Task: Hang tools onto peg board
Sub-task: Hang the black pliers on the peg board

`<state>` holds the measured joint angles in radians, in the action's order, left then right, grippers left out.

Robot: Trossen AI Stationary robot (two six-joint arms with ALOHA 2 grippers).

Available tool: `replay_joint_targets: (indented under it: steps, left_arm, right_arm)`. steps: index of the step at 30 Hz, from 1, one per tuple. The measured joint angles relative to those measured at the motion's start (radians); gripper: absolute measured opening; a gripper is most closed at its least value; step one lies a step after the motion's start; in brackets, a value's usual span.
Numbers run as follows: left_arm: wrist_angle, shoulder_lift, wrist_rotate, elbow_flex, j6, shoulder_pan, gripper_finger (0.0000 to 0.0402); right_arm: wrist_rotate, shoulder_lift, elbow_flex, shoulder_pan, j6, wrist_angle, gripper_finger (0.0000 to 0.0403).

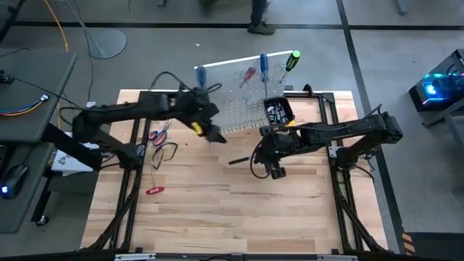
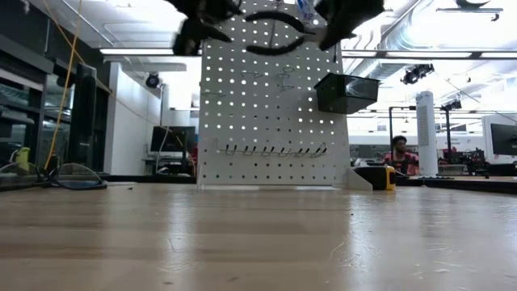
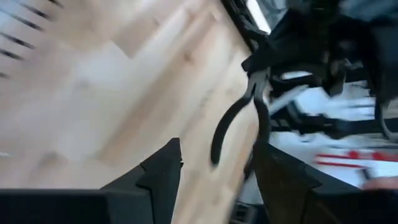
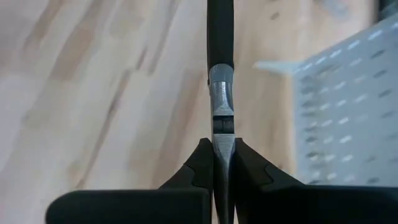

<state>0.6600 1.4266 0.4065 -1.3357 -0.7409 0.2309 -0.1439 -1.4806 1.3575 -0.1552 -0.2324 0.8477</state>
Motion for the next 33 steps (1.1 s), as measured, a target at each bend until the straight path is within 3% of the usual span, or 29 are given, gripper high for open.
replay_joint_targets:
  steps: [2, 5, 8, 10, 12, 18, 24, 29, 33]
  left_arm:
    - [0.057, -0.07, -0.114, 0.0, 0.06, -0.03, 0.0182]
    - [0.129, -0.168, -0.369, 0.0, 0.104, -0.124, 0.0182]
    - [0.141, -0.252, -0.604, 0.029, 0.039, -0.249, 0.0182]
    - [0.121, -0.288, -0.708, 0.06, -0.043, -0.329, 0.0183]
    - [0.097, -0.301, -0.765, 0.084, -0.1, -0.389, 0.0183]
    - [0.047, -0.28, -0.81, 0.114, -0.197, -0.504, 0.0183]
    - [-0.056, -0.254, -0.987, 0.114, -0.089, -0.59, 0.0183]
    - [-0.173, -0.306, -1.095, 0.104, -0.004, -0.607, 0.0183]
    - [-0.271, -0.348, -1.191, 0.072, 0.165, -0.618, 0.0183]
  right_arm:
    - [0.033, 0.006, -0.008, 0.01, 0.035, 0.029, 0.0014]
    - [0.088, 0.032, -0.039, 0.034, 0.095, 0.005, 0.0014]
    - [0.093, 0.046, -0.065, 0.059, 0.146, -0.053, 0.0014]
    - [0.094, 0.046, -0.069, 0.075, 0.168, -0.098, 0.0014]
    - [0.096, 0.048, -0.069, 0.084, 0.173, -0.14, 0.0014]
    - [0.116, 0.048, -0.069, 0.083, 0.187, -0.207, 0.0014]
    - [0.181, 0.051, -0.069, 0.106, 0.285, -0.365, 0.0014]
    - [0.178, 0.072, -0.023, 0.144, 0.331, -0.448, 0.0014]
    - [0.161, 0.092, 0.027, 0.163, 0.338, -0.523, 0.0014]
